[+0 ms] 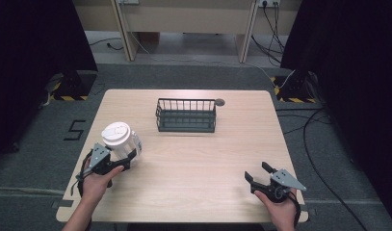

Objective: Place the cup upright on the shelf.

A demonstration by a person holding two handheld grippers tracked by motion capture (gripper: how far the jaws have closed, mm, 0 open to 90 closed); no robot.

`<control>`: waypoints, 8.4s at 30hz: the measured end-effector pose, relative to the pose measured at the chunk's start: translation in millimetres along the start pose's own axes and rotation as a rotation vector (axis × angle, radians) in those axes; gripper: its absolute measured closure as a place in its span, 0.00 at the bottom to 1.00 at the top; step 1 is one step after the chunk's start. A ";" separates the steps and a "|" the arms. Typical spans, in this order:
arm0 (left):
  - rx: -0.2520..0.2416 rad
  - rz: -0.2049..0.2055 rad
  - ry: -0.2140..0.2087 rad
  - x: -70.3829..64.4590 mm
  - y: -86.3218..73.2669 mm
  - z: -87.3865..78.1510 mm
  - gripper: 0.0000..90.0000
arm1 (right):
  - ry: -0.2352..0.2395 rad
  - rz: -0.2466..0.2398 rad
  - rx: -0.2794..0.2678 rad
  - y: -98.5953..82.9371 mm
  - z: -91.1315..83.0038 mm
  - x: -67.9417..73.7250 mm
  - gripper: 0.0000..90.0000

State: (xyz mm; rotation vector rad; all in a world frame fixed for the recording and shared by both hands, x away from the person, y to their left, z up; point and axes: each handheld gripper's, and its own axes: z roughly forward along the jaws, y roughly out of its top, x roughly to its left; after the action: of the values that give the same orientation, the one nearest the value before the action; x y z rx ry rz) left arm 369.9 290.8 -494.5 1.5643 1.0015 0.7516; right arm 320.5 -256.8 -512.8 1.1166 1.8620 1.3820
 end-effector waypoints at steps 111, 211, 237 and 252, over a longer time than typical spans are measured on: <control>-0.042 0.097 -0.117 -70.4 129.2 138.8 0.20 | 0.015 0.032 -0.014 -0.4 -0.8 -3.8 0.23; 0.133 0.017 0.036 -87.0 105.6 238.8 0.19 | 0.040 0.048 -0.014 -0.3 -0.5 -6.4 0.24; 0.152 -0.011 0.045 -88.3 99.3 241.5 0.19 | 0.040 0.046 -0.008 -0.1 -0.5 -6.0 0.24; 0.154 0.008 0.044 -89.1 96.3 235.4 0.18 | 0.040 0.042 -0.005 0.0 -0.2 -5.5 0.24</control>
State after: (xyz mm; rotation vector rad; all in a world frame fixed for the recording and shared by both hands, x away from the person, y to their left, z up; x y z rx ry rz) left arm 555.3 100.7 -448.9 1.6908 1.1078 0.7313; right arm 323.1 -261.7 -513.0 1.1400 1.8714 1.4415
